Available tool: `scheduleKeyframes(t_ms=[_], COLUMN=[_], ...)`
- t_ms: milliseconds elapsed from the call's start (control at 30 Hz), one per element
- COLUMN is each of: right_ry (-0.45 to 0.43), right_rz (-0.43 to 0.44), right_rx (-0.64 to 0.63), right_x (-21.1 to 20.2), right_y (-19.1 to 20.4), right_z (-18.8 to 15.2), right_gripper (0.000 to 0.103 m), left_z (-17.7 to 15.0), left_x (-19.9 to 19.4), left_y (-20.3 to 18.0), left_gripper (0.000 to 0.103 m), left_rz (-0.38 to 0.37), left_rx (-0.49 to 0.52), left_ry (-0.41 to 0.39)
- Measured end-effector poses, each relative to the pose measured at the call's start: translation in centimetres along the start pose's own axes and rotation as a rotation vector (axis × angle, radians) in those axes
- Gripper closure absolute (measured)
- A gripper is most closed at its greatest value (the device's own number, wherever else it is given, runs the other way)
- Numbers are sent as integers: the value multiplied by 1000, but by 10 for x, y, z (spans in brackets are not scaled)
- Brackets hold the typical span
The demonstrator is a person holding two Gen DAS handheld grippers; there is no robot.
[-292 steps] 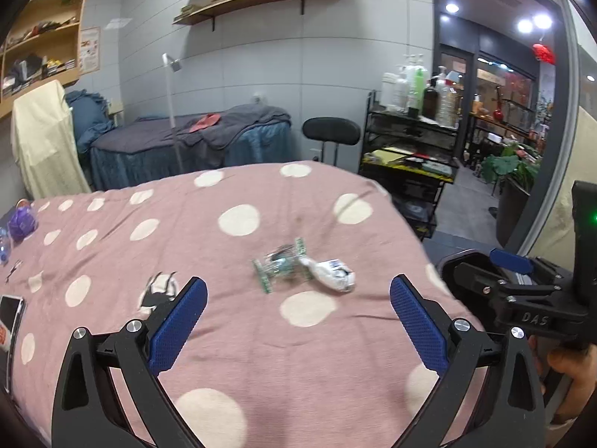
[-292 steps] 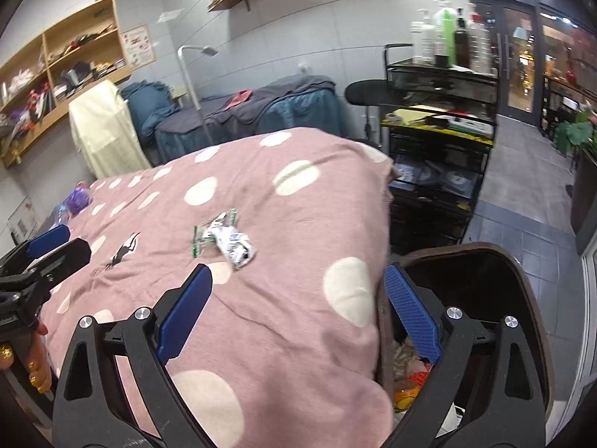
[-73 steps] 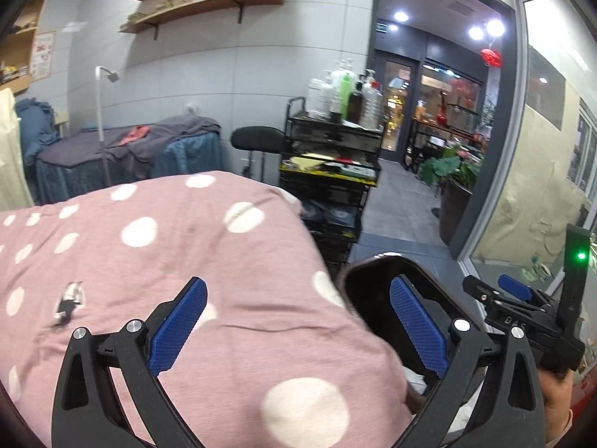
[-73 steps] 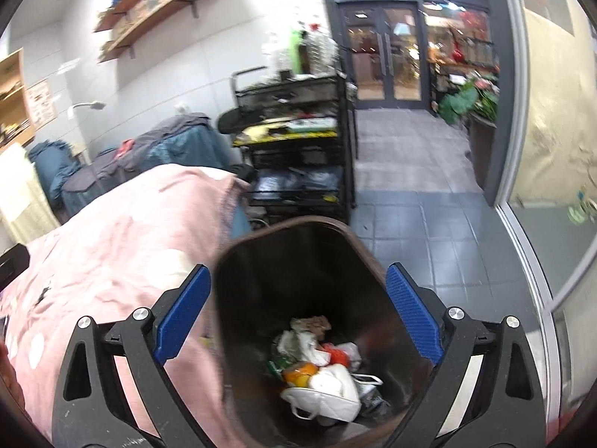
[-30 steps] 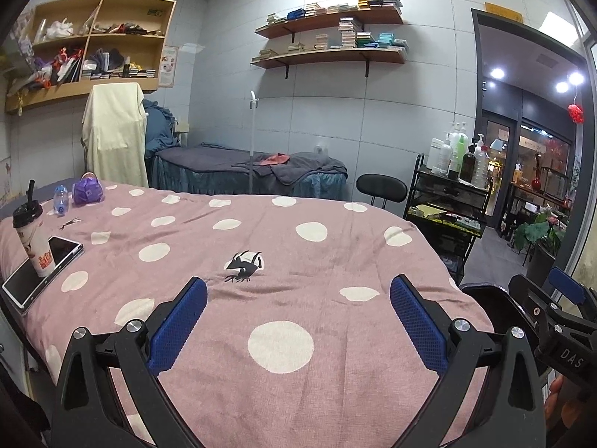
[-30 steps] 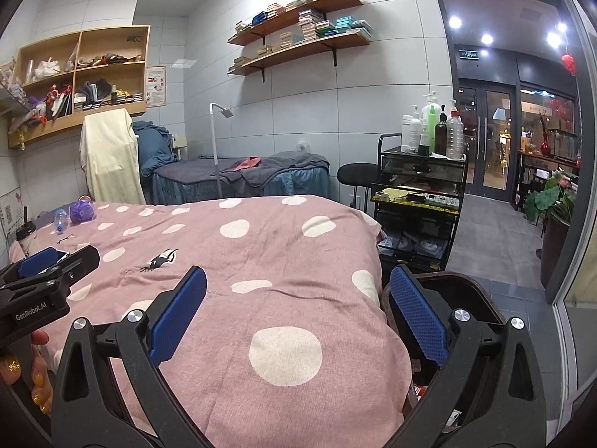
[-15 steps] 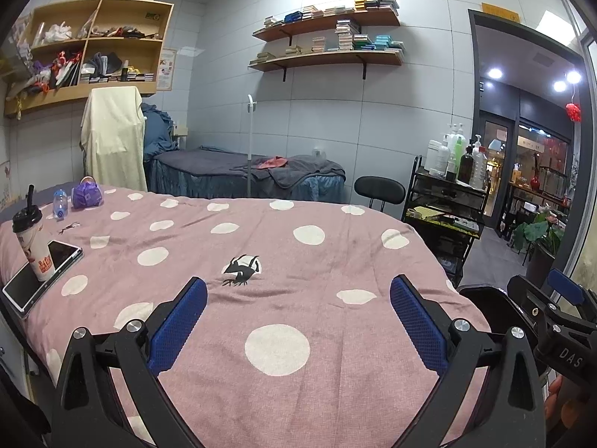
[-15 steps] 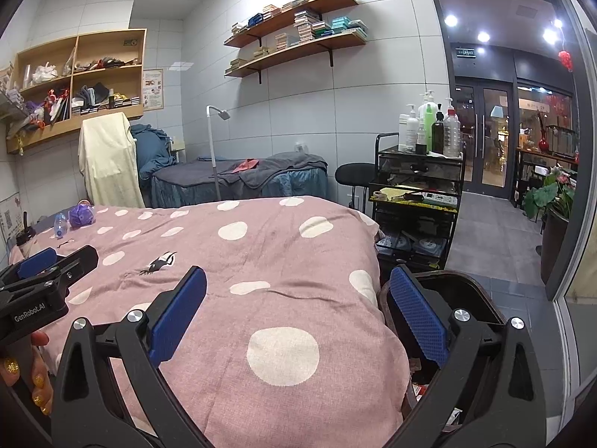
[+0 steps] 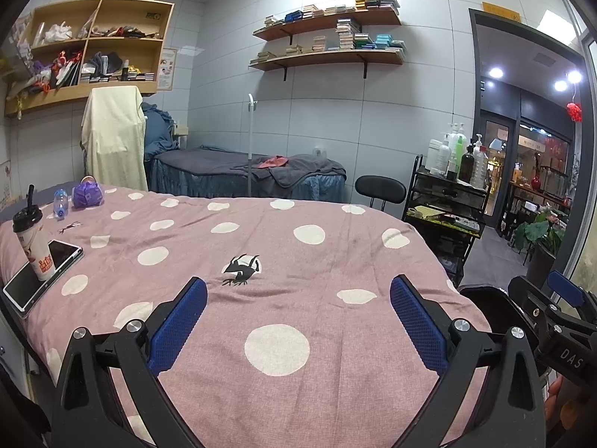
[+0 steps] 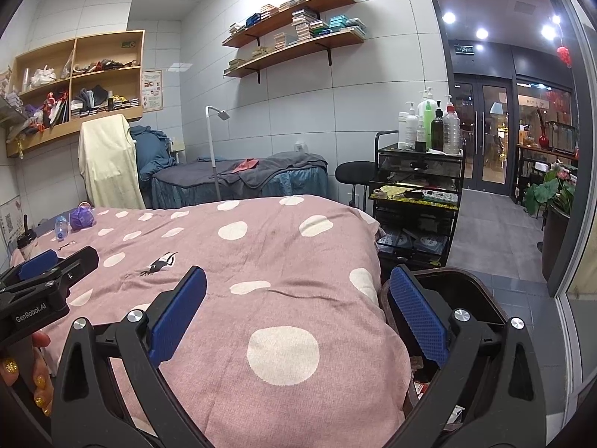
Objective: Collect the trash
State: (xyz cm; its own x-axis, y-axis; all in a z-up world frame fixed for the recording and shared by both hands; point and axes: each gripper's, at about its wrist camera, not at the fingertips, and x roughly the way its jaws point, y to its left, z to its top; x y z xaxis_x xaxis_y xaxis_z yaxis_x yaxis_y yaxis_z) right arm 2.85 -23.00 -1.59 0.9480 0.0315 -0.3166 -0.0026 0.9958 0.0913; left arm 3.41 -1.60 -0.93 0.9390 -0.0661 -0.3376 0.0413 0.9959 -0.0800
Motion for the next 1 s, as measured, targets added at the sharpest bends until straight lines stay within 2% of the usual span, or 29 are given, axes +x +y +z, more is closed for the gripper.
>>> scheduleKeyframes(t_ms=[1000], right_ry=[10], right_rz=[1], right_rx=[10], right_x=[3], right_y=[0], right_z=[-3], right_gripper=[6], left_z=[-2], left_x=[1], left_y=[-7], left_gripper=[6], left_rz=[22], left_rx=[47], left_ry=[21])
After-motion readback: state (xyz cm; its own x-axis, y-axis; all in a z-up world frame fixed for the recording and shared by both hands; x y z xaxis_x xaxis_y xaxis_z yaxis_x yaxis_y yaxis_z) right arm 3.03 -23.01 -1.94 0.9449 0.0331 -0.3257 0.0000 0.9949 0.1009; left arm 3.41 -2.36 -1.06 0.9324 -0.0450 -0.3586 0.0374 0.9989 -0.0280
